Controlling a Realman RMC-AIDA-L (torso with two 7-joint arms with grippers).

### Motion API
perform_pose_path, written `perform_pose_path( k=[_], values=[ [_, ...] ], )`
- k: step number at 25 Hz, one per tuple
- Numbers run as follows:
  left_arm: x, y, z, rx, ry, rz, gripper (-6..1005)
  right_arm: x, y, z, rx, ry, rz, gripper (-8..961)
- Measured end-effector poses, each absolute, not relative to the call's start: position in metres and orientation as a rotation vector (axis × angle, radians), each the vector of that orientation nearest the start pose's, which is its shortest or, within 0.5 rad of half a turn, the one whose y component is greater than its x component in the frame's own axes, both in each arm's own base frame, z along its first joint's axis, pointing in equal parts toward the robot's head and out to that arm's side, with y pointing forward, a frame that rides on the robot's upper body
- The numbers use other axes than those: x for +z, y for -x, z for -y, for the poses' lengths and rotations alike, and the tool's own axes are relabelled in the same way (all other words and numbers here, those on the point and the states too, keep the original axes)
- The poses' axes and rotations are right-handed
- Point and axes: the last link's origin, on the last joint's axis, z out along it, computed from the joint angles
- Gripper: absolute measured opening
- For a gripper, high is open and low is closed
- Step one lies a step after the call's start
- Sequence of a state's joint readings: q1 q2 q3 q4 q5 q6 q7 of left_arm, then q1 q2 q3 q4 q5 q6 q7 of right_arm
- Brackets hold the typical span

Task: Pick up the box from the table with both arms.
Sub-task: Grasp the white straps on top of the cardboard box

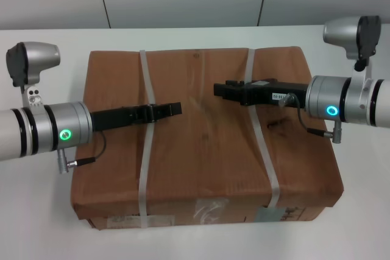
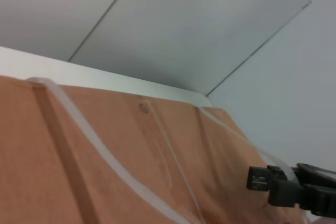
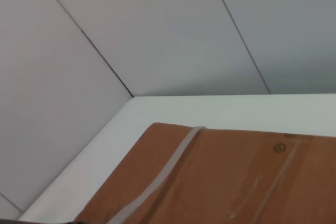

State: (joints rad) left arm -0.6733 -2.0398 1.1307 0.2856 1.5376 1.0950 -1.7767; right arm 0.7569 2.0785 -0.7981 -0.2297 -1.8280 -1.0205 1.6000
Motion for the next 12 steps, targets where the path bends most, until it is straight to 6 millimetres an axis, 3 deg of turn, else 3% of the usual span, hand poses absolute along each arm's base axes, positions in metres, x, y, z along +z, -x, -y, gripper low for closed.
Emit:
perform_pose_path(
  k=[8,12],
  values=[
    [-0.0678,0.2523,-0.3665,-0.702,2.446,1.374,185,-0.0763,-0.2545,-0.3812,0.647,2.385,-1.210,296],
    [-0.0671,0.2534,-0.3663,-0.705,2.441,1.373,160,-0.0742,-0.2563,-0.3800,0.688,2.352,-1.249,107]
  ],
)
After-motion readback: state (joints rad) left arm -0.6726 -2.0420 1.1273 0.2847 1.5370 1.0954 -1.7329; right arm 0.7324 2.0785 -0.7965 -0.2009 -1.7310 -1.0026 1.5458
